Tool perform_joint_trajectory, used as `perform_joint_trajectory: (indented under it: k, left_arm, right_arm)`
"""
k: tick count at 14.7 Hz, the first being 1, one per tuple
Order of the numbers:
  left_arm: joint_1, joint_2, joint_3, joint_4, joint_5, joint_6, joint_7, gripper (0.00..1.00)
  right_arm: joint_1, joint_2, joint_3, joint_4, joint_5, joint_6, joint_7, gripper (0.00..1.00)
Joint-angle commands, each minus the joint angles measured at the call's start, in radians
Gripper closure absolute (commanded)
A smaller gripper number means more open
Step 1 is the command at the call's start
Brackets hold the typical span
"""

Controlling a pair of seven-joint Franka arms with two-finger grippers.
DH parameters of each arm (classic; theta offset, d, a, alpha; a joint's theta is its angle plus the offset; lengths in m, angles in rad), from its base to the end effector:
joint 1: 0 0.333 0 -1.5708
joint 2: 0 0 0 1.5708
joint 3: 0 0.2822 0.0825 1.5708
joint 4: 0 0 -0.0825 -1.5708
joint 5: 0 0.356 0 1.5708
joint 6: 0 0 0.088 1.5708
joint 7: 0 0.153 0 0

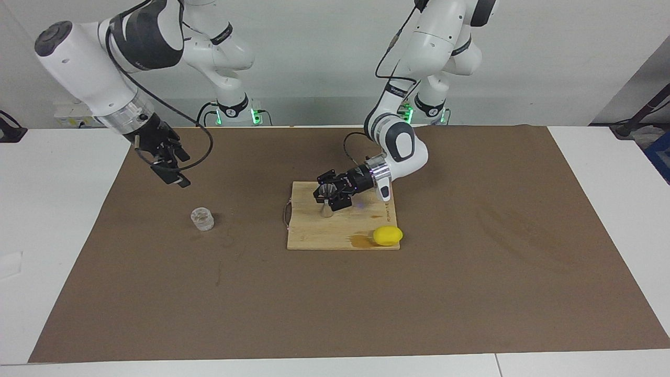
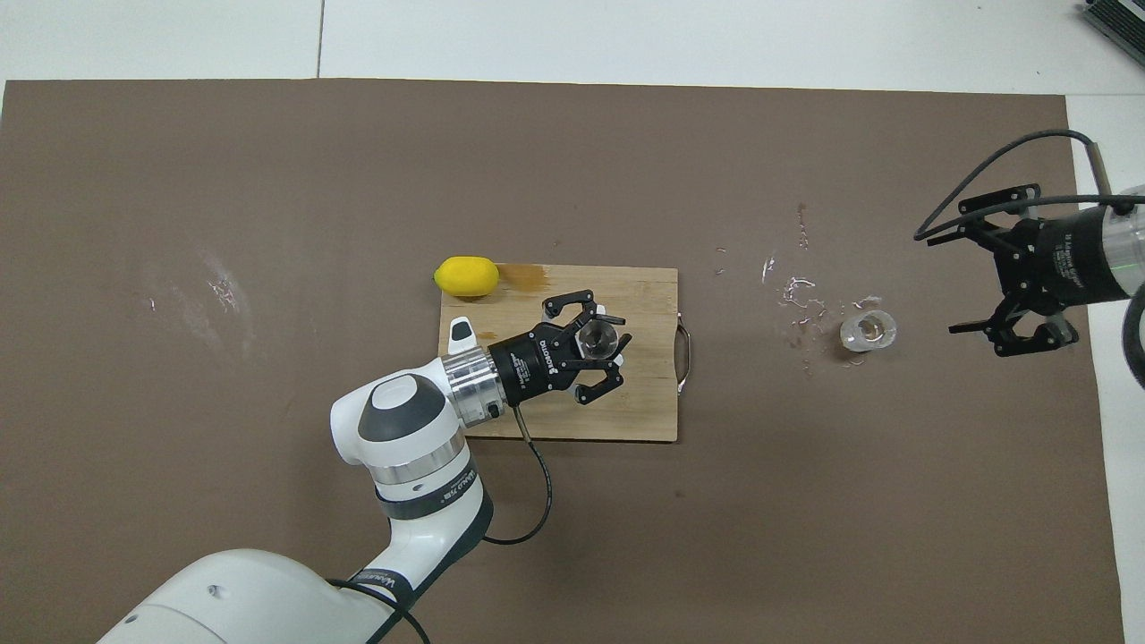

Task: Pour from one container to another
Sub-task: 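Set the metal cup down while the right gripper reaches the glass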

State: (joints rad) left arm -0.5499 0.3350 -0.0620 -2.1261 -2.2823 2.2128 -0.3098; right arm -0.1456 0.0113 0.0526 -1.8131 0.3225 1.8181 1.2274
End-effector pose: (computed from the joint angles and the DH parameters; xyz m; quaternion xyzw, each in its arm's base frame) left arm 0.4581 -0.3856 0.2517 0.4958 0.5621 -0.3441 0.5655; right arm 0.5411 -0.0102 0.4576 -0.7552 0.6367 0.0864 0.1298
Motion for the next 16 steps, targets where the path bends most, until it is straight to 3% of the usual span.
perform_joint_trajectory:
  k: [1, 5, 9, 10, 12, 14, 16]
  left_arm:
    - [-0.016, 0.012, 0.01, 0.011, -0.029, -0.012, 0.037, 0.8]
    - [-0.018, 0.018, 0.01, 0.011, -0.029, -0.012, 0.04, 0.8]
    - [-0.018, 0.019, 0.011, 0.012, -0.029, -0.009, 0.041, 0.73]
    - [-0.018, 0.019, 0.011, 0.012, -0.029, -0.005, 0.041, 0.67]
    - [-0.018, 0.019, 0.011, 0.014, -0.029, 0.007, 0.038, 0.15]
    - [-0.018, 0.019, 0.011, 0.014, -0.028, 0.01, 0.038, 0.01]
    - [-0.018, 0.019, 0.011, 0.014, -0.028, 0.013, 0.041, 0.0]
  right_arm:
    - [-0.076, 0.048, 0.009, -0.066, 0.113, 0.041, 0.052, 0.05]
    - [-0.149, 0.119, 0.009, -0.086, 0.185, 0.046, -0.063, 0.04]
    - [-0.167, 0.185, 0.01, -0.152, 0.268, 0.156, -0.091, 0.04]
    - [-0.167, 0.203, 0.01, -0.161, 0.268, 0.171, -0.103, 0.04]
    - [-0.189, 0.245, 0.01, -0.164, 0.305, 0.19, -0.147, 0.04]
    - [-0.209, 0.28, 0.009, -0.181, 0.377, 0.196, -0.241, 0.05]
    - [-0.213, 0.297, 0.009, -0.19, 0.405, 0.198, -0.252, 0.05]
